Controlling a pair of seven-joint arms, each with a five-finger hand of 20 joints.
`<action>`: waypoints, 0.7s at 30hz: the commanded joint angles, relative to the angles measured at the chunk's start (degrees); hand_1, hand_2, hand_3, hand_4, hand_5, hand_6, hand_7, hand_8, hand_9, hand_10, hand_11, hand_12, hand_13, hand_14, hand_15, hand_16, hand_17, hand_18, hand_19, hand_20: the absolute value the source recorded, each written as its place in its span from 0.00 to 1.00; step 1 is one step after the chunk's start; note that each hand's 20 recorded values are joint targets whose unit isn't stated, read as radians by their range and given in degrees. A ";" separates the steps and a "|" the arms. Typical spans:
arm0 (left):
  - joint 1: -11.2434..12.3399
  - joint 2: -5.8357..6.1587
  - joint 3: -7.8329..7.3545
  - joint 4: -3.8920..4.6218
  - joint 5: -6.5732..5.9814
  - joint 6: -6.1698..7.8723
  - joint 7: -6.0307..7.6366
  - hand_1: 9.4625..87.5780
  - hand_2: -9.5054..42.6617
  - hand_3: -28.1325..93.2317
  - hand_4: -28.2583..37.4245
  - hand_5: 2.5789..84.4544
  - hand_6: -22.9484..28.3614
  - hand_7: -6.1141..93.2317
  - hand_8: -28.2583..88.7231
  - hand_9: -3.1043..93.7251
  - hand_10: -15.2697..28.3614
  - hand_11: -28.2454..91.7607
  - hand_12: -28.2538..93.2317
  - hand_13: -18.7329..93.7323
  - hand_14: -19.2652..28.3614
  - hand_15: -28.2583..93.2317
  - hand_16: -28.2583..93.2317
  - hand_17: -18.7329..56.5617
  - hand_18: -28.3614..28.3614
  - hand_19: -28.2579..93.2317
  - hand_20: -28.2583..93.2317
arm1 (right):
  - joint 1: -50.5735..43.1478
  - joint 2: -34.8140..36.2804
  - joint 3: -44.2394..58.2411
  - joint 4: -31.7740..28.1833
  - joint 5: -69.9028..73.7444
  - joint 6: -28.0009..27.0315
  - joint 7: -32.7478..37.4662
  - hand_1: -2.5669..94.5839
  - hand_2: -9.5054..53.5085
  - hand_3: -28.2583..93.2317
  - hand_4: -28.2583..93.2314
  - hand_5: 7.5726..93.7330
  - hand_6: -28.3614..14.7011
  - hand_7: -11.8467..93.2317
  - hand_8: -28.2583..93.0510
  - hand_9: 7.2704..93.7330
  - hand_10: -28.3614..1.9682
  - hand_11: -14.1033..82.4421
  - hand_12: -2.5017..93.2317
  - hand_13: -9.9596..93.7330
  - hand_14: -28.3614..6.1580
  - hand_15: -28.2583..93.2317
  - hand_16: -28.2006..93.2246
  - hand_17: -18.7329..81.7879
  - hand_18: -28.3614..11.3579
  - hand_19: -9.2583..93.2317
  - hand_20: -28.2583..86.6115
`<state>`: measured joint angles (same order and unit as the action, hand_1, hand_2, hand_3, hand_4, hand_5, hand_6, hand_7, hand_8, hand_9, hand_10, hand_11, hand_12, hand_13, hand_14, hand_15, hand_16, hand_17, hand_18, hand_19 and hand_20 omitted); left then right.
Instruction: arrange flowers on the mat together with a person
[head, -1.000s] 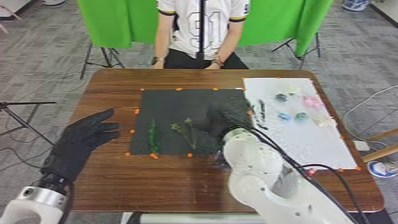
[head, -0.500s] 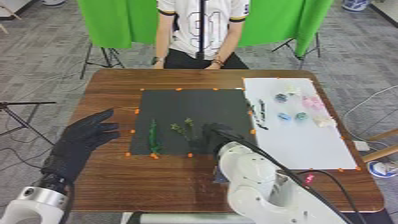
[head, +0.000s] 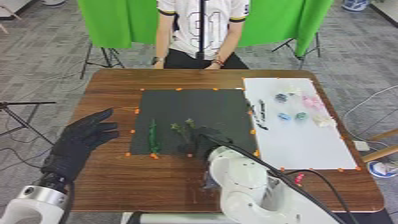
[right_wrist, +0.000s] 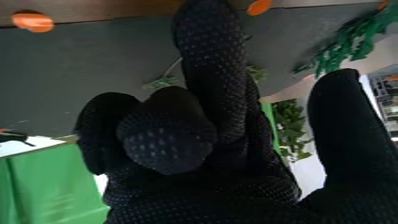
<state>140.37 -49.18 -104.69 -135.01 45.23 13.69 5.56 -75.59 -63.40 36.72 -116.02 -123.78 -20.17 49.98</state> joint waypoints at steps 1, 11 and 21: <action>0.24 -0.41 0.54 0.59 0.07 -0.44 -0.54 0.17 0.31 0.88 0.02 0.42 0.65 0.21 0.15 0.39 0.84 0.54 0.31 0.38 0.98 0.76 0.12 0.15 0.94 0.73 0.30 | -0.36 -0.89 -0.78 -0.57 -0.52 -0.92 -1.77 0.30 0.33 0.67 0.10 0.78 0.54 0.19 0.15 1.00 0.46 0.48 0.25 0.96 0.67 0.77 0.41 0.83 0.26 1.00 0.44; 2.13 -0.91 -0.74 -0.14 0.11 0.08 -0.19 0.17 0.32 0.88 0.02 0.42 0.65 0.21 0.15 0.39 0.84 0.53 0.31 0.38 0.98 0.76 0.12 0.15 0.94 0.73 0.30 | 1.13 2.50 -0.41 -2.83 0.20 -0.92 1.47 0.30 0.33 0.67 0.10 0.81 0.54 0.20 0.15 1.00 0.45 0.49 0.25 0.97 0.67 0.77 0.41 0.84 0.27 1.00 0.43; 3.74 -0.52 -2.28 -0.75 -0.28 0.37 2.43 0.17 0.31 0.88 0.02 0.42 0.65 0.21 0.15 0.38 0.84 0.54 0.31 0.38 0.98 0.76 0.12 0.15 0.94 0.73 0.30 | -5.55 9.27 11.67 -8.06 5.24 6.26 0.33 0.29 0.34 0.65 0.11 0.82 0.52 0.21 0.15 0.97 0.39 0.45 0.24 0.94 0.61 0.75 0.40 0.81 0.24 1.00 0.38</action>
<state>142.54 -49.44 -106.50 -135.28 45.20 13.77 5.93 -75.23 -59.51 38.37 -120.56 -121.79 -21.04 52.99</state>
